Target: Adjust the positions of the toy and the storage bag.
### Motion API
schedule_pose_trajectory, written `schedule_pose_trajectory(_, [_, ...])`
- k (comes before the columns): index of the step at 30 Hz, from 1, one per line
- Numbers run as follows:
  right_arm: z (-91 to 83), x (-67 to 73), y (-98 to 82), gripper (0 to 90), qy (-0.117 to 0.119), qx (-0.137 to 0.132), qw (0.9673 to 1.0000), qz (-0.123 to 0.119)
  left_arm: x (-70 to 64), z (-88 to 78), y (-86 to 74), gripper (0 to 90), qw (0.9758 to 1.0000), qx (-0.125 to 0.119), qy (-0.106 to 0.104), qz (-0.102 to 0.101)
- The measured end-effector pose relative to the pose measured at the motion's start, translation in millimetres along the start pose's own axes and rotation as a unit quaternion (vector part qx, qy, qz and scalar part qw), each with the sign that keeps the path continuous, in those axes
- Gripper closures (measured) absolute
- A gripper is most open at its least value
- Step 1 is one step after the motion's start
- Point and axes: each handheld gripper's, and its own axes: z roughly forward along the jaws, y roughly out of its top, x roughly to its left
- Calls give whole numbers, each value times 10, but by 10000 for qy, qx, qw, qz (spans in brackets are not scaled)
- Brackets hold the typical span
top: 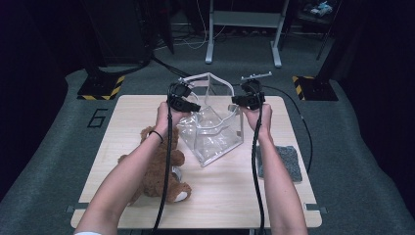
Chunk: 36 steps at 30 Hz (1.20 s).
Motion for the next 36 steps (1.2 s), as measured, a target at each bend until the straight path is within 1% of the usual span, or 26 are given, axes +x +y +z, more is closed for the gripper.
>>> schedule_pose_trajectory(2, [-19,17,0,881,-59,18,10000,-57,14,-9,-6,840,10000,18,-8,-5])
schedule_pose_trajectory(4, [-59,22,-14,884,-124,18,9999,94,34,-28,-9,845,10000,-26,3,-18])
schedule_pose_trajectory(5, [-78,9,-26,884,-125,39,9999,92,55,-44,-7,846,10000,-35,8,-28])
schedule_pose_trajectory(7, [-133,12,-61,885,-220,13,9997,99,79,-69,-1,847,9999,-74,46,-71])
schedule_pose_trajectory(9, [-181,29,-96,885,-235,26,9996,163,103,-98,10,847,9999,-67,91,-55])
schedule_pose_trajectory(12, [-258,61,-160,886,-300,27,9995,98,127,-135,18,845,9998,-107,146,-44])
schedule_pose_trajectory(15, [-324,80,-232,886,-408,-101,9991,18,129,-150,23,846,9998,-140,145,1])
schedule_pose_trajectory(17, [-363,88,-266,887,-449,-193,9988,28,110,-146,31,847,9997,-187,125,66])
schedule_pose_trajectory(18, [-384,90,-276,887,-502,-244,9984,-38,96,-143,37,846,9997,-207,123,109])
schedule_pose_trajectory(19, [-406,104,-285,887,-558,-297,9980,-26,79,-139,46,846,9996,-201,110,136])
schedule_pose_trajectory(20, [-438,104,-298,887,-574,-339,9977,-87,68,-131,51,845,9996,-201,94,151])
schedule_pose_trajectory(21, [-449,109,-302,887,-586,-367,9976,-65,57,-119,57,845,9995,-213,106,211])
schedule_pose_trajectory(24, [-488,120,-338,887,-660,-361,9971,-118,38,-97,79,842,9990,-217,215,322])
schedule_pose_trajectory(27, [-499,149,-394,887,-713,-319,9968,-157,58,-93,94,839,9983,-192,322,437])
schedule_pose_trajectory(29, [-513,175,-435,887,-732,-260,9968,-200,76,-101,96,835,9980,-193,355,482])
schedule_pose_trajectory(30, [-523,196,-450,887,-736,-286,9968,-156,81,-104,92,835,9981,-204,342,462])
schedule_pose_trajectory(31, [-539,210,-463,887,-743,-287,9966,-220,82,-108,87,835,9980,-228,344,475])
schedule_pose_trajectory(32, [-555,236,-474,886,-740,-291,9966,-225,90,-112,83,835,9980,-215,331,489])
schedule_pose_trajectory(34, [-569,273,-493,886,-696,-307,9968,-265,105,-114,72,834,9984,-217,241,465])
schedule_pose_trajectory(36, [-572,308,-511,886,-640,-301,9969,-334,108,-106,59,832,9987,-133,168,456])
